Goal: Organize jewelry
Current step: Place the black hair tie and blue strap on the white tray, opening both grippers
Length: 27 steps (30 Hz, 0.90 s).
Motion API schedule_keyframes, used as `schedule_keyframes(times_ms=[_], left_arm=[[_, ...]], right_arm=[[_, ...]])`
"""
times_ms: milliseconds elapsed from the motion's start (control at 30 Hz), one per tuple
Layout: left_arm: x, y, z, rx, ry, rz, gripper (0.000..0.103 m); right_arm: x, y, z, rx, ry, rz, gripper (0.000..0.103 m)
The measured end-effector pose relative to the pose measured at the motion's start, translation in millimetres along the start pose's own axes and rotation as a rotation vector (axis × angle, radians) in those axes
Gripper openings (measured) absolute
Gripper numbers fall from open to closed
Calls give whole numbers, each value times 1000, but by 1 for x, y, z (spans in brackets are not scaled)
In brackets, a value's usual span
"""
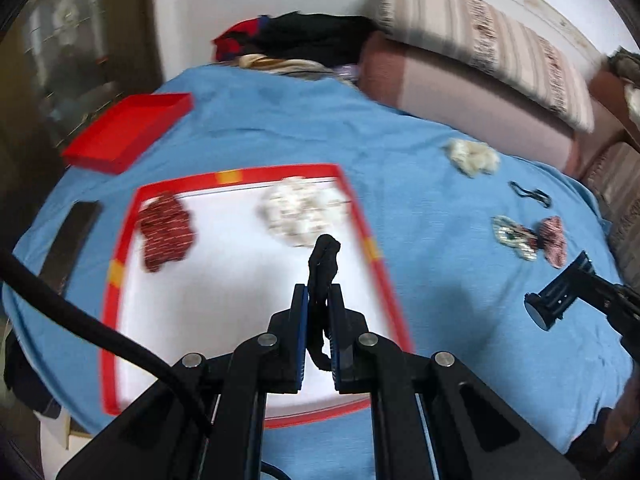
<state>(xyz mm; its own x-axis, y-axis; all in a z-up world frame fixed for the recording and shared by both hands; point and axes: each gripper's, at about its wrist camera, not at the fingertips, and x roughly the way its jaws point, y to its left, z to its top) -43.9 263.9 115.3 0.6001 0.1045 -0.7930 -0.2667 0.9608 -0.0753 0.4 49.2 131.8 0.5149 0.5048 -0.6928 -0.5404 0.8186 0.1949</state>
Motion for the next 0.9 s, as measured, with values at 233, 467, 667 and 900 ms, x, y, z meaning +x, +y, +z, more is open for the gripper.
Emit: schedule_keyframes(times_ms=[233,467,667,900], left_arm=[[15,57,-4,-58,24,69,9],[35,90,-2,-88,50,99,9],[49,104,-1,-112,73,82,9],[61,112,-3,-146,99,86,22]], right_arm=[[49,78,16,-129,48,80,2],[108,115,23,-161,127,119,2],[143,122,24,-124,185,147,2],[154,126,25,-131,199,157,3]])
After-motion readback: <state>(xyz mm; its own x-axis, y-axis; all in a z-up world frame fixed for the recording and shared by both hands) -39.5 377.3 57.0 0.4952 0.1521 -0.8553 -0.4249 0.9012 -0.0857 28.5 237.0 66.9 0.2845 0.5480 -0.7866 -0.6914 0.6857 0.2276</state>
